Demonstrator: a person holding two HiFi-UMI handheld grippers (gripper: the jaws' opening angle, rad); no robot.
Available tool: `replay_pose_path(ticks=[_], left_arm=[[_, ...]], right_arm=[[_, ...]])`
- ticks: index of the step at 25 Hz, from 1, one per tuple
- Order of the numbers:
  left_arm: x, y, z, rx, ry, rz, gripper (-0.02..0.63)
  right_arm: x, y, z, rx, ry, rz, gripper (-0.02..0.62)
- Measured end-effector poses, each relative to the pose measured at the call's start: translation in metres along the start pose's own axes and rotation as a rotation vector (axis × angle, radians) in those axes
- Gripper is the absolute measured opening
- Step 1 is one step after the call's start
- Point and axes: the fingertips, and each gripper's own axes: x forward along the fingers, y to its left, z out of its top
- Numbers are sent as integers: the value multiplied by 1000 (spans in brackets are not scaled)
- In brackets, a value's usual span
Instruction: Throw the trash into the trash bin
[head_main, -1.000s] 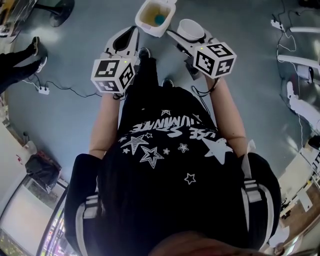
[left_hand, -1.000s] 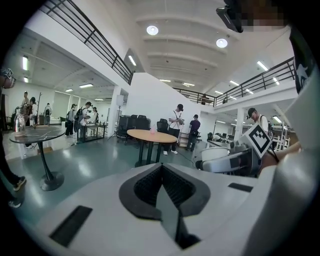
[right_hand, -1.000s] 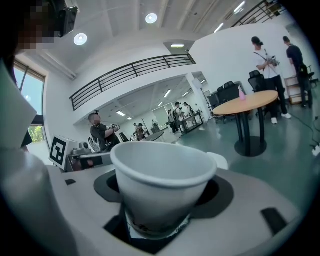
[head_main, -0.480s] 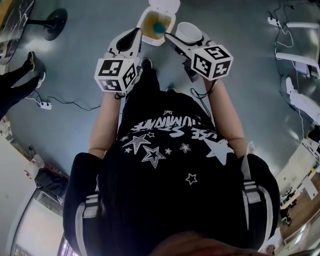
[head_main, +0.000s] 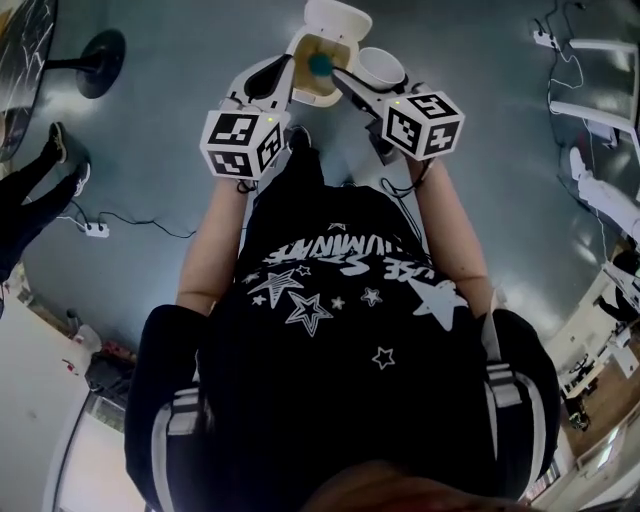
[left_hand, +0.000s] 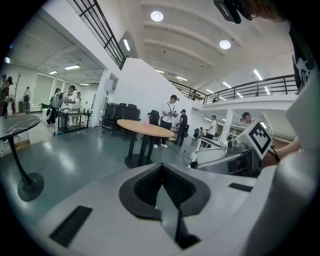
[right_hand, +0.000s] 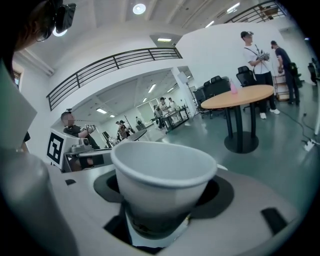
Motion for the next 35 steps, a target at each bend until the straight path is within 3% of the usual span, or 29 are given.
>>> replay_pose_path(ticks=[10,16,23,35], left_arm=[[43,40,-29,-52,96,-86,11],[59,46,-52,-73,153,-94,11],[82,47,-70,-106,152,-31,11],[110,74,-140,-159,177,127,11]], right_arm=[[42,-21,-6,81,29,-94,336],[46,-35,-16,105,39,-122,336],[53,-70,-35,122,64,-100,336],[93,-108,-86,91,147,-6,336]])
